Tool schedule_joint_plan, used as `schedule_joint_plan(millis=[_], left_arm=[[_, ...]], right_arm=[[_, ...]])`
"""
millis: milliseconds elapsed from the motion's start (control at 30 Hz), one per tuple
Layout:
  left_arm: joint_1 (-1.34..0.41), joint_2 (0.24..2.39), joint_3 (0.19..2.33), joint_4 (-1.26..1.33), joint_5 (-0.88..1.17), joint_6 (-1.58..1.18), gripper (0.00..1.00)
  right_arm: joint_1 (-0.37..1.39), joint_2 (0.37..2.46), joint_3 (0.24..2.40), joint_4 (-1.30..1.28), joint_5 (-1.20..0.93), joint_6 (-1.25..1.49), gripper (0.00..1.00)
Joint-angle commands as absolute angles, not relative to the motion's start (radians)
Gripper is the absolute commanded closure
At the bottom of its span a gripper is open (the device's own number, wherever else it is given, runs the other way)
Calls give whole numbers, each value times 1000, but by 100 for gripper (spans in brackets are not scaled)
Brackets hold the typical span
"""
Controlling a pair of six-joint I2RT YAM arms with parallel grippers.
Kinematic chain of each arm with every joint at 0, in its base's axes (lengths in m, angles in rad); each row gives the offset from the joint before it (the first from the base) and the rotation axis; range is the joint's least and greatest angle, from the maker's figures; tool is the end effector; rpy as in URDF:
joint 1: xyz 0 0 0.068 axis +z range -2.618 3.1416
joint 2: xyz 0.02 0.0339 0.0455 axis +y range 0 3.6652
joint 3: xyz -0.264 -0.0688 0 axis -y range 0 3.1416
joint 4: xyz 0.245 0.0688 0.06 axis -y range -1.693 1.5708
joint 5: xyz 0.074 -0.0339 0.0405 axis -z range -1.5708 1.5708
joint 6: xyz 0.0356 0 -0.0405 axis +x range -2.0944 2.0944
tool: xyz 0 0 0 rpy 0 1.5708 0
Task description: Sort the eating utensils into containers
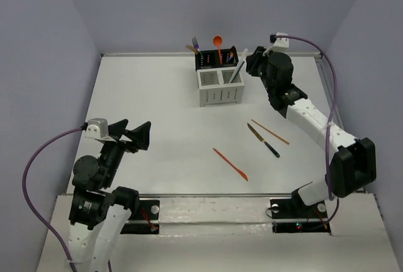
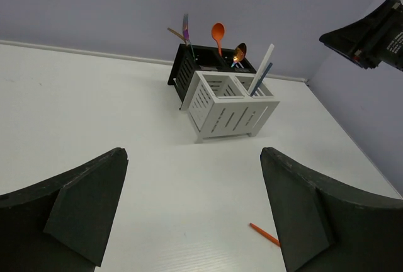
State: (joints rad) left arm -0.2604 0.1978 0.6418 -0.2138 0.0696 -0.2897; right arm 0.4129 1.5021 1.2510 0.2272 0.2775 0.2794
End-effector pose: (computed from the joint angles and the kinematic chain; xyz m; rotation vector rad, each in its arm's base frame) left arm 0.0605 -0.0187 0.3498 0.0397 1.3586 -0.5107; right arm 0.3358 0.1365 0.3715 0.1101 1.5990 0.3175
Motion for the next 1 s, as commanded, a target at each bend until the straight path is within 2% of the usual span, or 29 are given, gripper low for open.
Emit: schedule_joint_plan(millis=[0,67,233,333,367,400,533,633,667,767,833,867,967], left_arm=[[-273,173,661,-164,78,-284,1],[-282,172,660,-164,80,-284,1],[-282,167,658,-164,83,-284,1],[-282,164,658,-166,78,-285,1],[-282,166,658,-166,80,-285,1],[-282,166,658,-164,80,-285,1],[-282,169,658,-166,77,-285,1],[-282,170,658,-164,77,-285,1],[-282,173,658,-166,77,-285,1],[-282,173,658,-164,77,-287,1],[-282,175,657,-164,77,-285,1],[-282,173,658,-164,77,-285,1],[-282,172,658,-164,77,-285,1]], right_arm=[[472,1470,1151,-119,52,334,66],[537,1424,1059,-147,81,327,68],[707,1430,1006,-333,110,328,66],[784,1454,985,-394,95,334,54],[820,1462,983,-408,91,331,46],[836,1480,982,-434,98,333,42],[887,1534,977,-495,121,344,41],[913,1555,974,-549,143,392,48],[913,1549,965,-558,147,405,55],[933,1502,948,-589,100,449,59],[957,1482,934,-626,72,468,56],[977,1468,921,-636,54,489,51],[1005,1454,890,-641,9,532,43]])
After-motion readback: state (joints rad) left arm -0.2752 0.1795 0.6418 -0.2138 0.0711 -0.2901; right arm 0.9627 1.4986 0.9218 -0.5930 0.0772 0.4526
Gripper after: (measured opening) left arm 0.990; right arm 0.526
